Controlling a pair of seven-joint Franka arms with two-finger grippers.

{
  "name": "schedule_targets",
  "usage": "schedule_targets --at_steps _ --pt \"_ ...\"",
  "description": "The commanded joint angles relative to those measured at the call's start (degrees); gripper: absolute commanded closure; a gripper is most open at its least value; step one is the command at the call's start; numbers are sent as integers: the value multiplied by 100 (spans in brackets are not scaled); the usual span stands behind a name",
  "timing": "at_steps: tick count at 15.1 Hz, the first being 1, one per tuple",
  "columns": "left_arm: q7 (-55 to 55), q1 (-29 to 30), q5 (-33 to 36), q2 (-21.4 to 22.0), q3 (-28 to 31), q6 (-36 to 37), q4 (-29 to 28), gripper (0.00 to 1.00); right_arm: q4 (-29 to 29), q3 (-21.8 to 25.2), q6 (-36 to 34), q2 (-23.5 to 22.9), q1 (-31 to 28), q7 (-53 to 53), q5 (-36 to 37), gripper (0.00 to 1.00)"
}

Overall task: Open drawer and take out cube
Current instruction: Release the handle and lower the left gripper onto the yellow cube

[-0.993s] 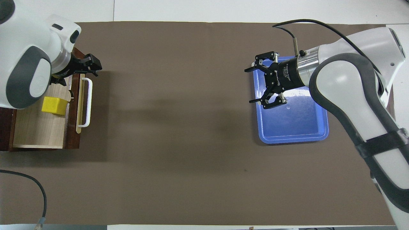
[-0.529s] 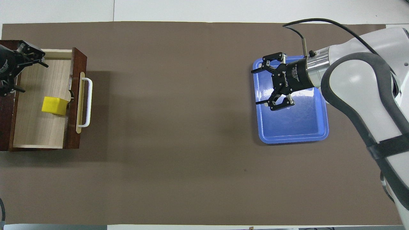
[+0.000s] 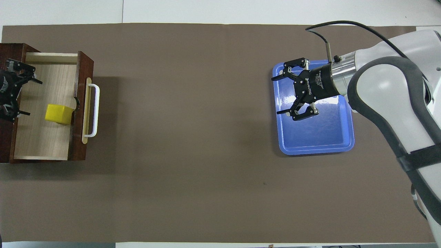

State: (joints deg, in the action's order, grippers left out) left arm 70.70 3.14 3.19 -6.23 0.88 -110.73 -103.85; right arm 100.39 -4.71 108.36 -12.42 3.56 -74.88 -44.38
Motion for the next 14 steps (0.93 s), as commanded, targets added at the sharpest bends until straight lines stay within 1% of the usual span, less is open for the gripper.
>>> schedule_targets --at_steps 1,4,5,7,9,13,14 --pt "470 -33 -64 368 9 -336 -566 0 131 -30 -51 153 -23 35 -80 0" --pt "497 19 -64 386 9 -414 -706 0 51 -30 -43 126 39 26 -27 0" --pt "663 20 -64 395 9 -467 -767 0 34 -30 -43 117 39 26 -27 0" --pt "936 -33 -56 377 18 -712 -881 0 -10 -30 -60 109 39 26 -27 0" --pt "963 -42 -56 386 9 -871 -1031 0 -10 -38 -60 109 39 26 -27 0" --pt "1069 -33 -56 377 9 -924 -1076 0 -10 -38 -192 100 -40 35 -1 0" --pt "1095 -42 -56 368 9 -924 -1058 19 -10 -38 -201 100 -49 35 17 0"
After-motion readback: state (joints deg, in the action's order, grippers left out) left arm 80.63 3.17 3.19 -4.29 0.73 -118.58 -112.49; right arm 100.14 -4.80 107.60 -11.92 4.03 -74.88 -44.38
